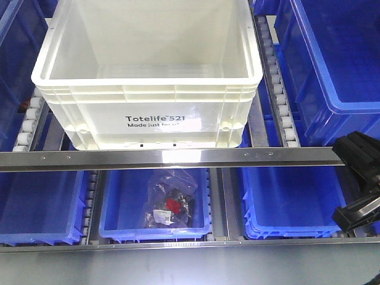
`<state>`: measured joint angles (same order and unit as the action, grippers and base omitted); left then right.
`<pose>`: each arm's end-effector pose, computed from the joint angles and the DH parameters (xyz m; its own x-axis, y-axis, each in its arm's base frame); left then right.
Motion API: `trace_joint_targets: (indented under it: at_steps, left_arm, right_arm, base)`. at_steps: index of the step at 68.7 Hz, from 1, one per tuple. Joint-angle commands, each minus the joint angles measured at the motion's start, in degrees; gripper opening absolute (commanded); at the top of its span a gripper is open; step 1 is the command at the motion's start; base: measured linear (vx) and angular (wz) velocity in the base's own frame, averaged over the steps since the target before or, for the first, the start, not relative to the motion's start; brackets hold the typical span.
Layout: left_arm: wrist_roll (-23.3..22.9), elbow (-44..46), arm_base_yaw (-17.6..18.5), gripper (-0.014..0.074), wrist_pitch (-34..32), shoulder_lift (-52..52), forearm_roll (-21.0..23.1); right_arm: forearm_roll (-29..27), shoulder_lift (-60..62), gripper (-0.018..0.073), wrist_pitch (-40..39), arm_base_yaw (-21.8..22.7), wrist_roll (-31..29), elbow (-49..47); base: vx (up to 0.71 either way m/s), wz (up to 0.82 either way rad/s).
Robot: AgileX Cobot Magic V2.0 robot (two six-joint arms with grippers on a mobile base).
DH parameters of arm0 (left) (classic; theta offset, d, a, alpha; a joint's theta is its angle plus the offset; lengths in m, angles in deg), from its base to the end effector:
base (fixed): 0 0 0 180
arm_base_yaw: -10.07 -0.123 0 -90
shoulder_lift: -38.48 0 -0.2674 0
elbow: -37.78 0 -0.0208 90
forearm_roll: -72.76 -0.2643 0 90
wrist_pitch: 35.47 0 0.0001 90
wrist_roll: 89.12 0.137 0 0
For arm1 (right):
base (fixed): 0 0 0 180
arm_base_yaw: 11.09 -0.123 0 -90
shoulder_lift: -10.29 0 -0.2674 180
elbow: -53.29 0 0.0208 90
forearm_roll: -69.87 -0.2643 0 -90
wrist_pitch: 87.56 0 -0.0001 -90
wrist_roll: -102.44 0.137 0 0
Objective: Place moving items into box and shelve
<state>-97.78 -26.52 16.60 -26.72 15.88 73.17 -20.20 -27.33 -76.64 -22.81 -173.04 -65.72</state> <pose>0.1512 -0.0175 0.2472 -0.1147 -0.1455 -0.9827 0.0980 0.9827 -0.1569 0.1765 0.0632 0.2471 -0.1096 -0.1173 -0.9870 -0.3949 0.9164 -0.0650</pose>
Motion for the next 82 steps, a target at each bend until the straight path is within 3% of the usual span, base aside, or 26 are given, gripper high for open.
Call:
trace_joint_targets:
  at_steps: [1,42,50,57,70,73,82]
  left_arm:
    - [-0.56,1.64,0.17,-0.0028,-4.80,-0.93,0.41]
    - [-0.56,1.64,0.17,-0.0028,-4.80,-0.67,0.41]
    - [0.11,1.64,0.17,-0.0028,-4.17,-0.67,-1.29]
    - [0.32,-1.89,0.17,-0.0028,-2.73,3.42,-1.09]
    - [0.15,-15.80,0.17,-0.0028,-6.91,16.14,-0.85]
    - [0.36,-15.06,0.17,-0.0028,-2.63,16.20,-1.17]
    - [0.97,-14.86,0.17,-0.0028,-0.21,15.91,-1.11]
  right_arm:
    - [-1.34,-0.44,-0.0017,0.42,0.06,-0.23,-1.62]
    - [-1.29,-0.44,-0.0015,0.61,0.06,-0.23,-1.62]
    - [-1.43,-0.44,-0.0015,0.61,0.06,-0.23,-1.62]
    - [-1.49,-0.44,-0.0015,0.61,0.06,-0.23,-1.62]
    - [-1.49,-0.44,-0.0015,0.61,0.06,-0.23,-1.62]
    - [-1.48,-0.44,-0.0015,0.54,0.06,-0.23,-1.62]
    - [-1.89,-0.26,-0.0015,0.61,0.06,-0.23,-1.62]
  base:
    - [0.00,0.00]
    - [0.00,0.00]
    - [0.00,0.00]
    - [0.00,0.00]
    - [0.00,0.00]
    - [0.00,0.00]
    - [0.00,0.00]
